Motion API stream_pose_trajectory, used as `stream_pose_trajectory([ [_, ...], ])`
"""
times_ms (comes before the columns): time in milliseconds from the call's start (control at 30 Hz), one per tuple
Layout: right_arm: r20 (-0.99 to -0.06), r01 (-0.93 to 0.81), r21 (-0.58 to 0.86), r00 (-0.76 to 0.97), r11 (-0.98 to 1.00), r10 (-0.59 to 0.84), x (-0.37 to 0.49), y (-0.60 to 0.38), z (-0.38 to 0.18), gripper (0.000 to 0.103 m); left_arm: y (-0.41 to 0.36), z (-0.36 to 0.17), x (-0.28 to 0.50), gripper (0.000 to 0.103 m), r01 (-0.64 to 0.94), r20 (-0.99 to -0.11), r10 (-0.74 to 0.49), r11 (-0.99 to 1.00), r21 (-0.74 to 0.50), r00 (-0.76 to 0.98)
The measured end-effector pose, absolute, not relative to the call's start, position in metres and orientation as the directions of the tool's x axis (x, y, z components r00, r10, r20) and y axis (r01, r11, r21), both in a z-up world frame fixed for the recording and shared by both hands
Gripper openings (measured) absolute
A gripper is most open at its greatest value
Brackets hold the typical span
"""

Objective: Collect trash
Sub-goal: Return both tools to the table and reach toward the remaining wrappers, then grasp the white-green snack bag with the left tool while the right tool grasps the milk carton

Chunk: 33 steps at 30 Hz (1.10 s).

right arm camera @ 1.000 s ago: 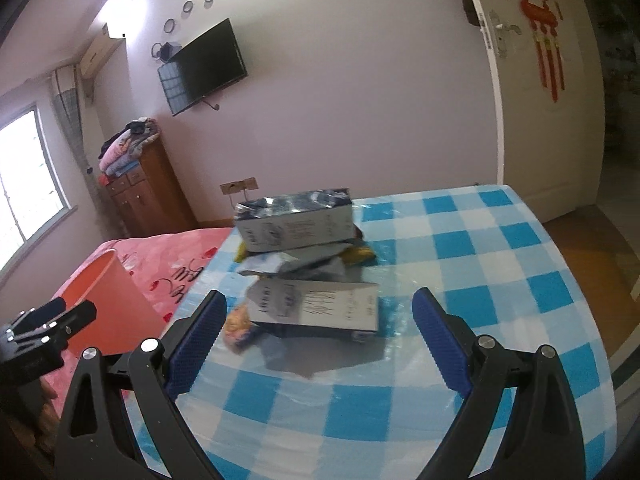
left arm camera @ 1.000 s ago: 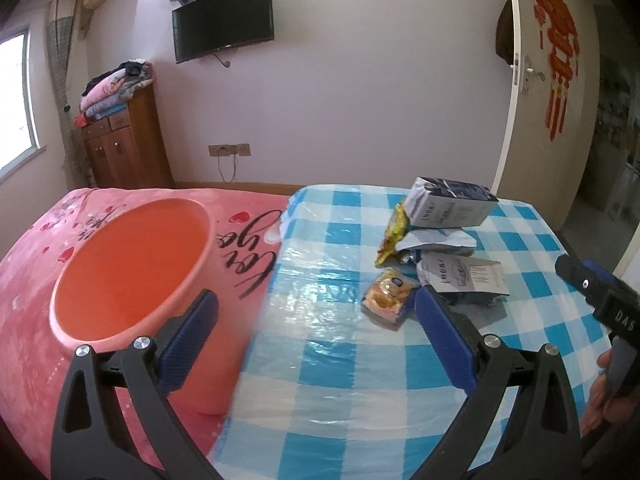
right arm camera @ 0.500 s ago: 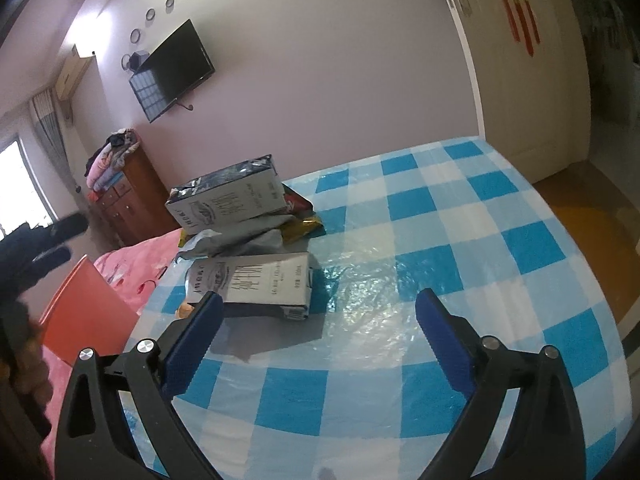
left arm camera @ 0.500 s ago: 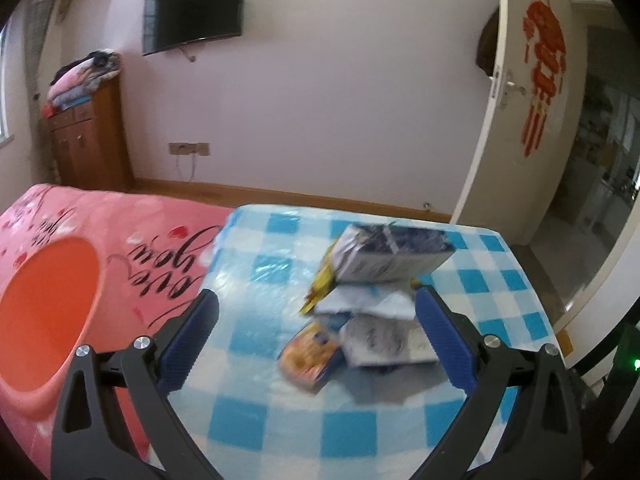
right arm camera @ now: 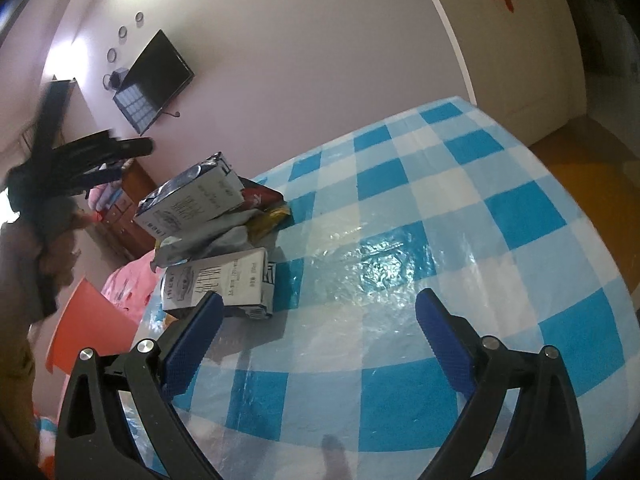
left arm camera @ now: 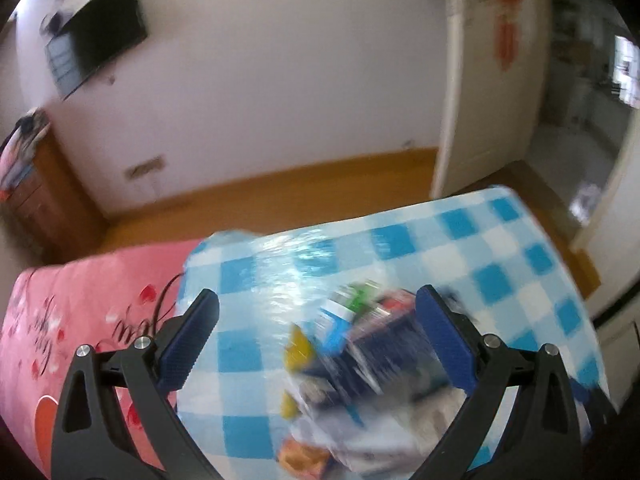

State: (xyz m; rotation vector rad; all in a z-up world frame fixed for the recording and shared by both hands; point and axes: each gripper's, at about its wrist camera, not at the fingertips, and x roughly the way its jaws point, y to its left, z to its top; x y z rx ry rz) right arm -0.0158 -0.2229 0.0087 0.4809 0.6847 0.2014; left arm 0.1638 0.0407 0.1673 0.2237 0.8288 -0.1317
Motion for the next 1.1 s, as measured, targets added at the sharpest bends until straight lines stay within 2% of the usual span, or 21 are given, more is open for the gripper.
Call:
stream_pose_trajectory([
  [167,-0.554,-0.015,0.507,0.760,0.862,0.340,-0.013,-0.233,0.006,0.095,0.078,0.141,0.225,0.099,0.047,-0.841,-0.027,0.999,-0.002,0.541],
  [300,-0.547,-0.009,0.522,0.764,0.853,0.343,-0.012,-0.240,0.005,0.095,0.120,0.107,0.266,0.099,-0.105,-0.909,-0.116,0.980,-0.171,0.400],
  [400,-0.543,-0.010,0.526,0.765,0.850,0.345,-0.012,-0.241,0.006,0.096,0.127,0.088,0.278,0.099,-0.146,-0.926,-0.112,0.974,-0.175,0.361],
  [733,-0.560,-0.021,0.501,0.754,0.865,0.342,-0.005,-0.234,0.002,0.095,0.105,0.030,0.298,0.099,-0.037,-0.973,-0.162,0.985,-0.170,0.164],
  [900,-0.567,-0.017,0.496,0.751,0.868,0.339,-0.004,-0.233,0.000,0.095,0.086,0.023,0.279,0.099,0.027,-0.959,-0.224,0.974,-0.223,0.175],
  [1100,-0.550,-0.005,0.505,0.769,0.863,0.326,-0.008,-0.243,0.004,0.095,0.062,0.021,0.241,0.099,0.123,-0.962,-0.197,0.977,-0.176,0.190],
])
